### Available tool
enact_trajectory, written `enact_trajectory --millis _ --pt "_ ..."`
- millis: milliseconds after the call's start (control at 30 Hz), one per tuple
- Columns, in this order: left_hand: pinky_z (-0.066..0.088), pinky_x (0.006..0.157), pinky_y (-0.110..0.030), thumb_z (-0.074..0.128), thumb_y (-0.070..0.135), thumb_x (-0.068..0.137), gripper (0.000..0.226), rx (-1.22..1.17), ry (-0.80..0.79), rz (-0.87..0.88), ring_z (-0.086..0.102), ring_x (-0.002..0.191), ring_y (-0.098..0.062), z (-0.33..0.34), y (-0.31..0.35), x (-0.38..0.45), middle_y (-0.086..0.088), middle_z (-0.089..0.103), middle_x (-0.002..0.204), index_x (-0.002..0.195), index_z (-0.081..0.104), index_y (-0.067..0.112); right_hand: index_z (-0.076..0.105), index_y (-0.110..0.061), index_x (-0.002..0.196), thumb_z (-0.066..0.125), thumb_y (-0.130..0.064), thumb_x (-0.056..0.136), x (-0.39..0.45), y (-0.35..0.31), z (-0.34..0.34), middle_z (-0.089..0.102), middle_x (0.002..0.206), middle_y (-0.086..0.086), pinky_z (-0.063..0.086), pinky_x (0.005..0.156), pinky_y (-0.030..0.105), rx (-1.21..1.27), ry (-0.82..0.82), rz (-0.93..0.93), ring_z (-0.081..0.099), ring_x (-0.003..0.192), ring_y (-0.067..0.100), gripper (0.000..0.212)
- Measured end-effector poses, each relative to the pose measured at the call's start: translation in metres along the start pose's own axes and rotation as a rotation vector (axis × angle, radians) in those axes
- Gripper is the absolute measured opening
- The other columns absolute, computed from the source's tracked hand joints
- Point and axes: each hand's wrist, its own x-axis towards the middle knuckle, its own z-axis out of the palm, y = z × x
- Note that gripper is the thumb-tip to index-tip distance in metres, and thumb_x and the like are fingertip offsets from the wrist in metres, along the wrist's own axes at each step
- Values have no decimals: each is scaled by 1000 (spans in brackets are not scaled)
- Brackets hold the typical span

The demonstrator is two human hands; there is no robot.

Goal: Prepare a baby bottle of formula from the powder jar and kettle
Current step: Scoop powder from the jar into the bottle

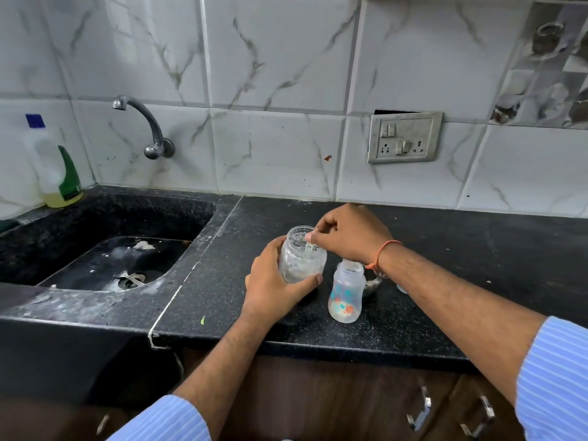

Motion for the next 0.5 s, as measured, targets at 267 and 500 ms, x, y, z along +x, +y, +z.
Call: enact_trajectory --millis 267,500 --pt "50 114 -55 90 77 58 93 17 -2 -1 61 127 -5 1 0 -1 34 62 131 137 44 60 80 -28 80 85 -47 84 -12 12 -14 64 51 -14 47 57 26 83 75 22 57 48 2 20" --pt "47 117 -57 87 78 56 97 48 -11 -48 62 127 -5 -1 3 -3 39 60 126 140 45 54 79 -29 78 85 -44 84 -29 37 -29 69 55 -6 55 62 32 86 124 45 65 54 13 17"
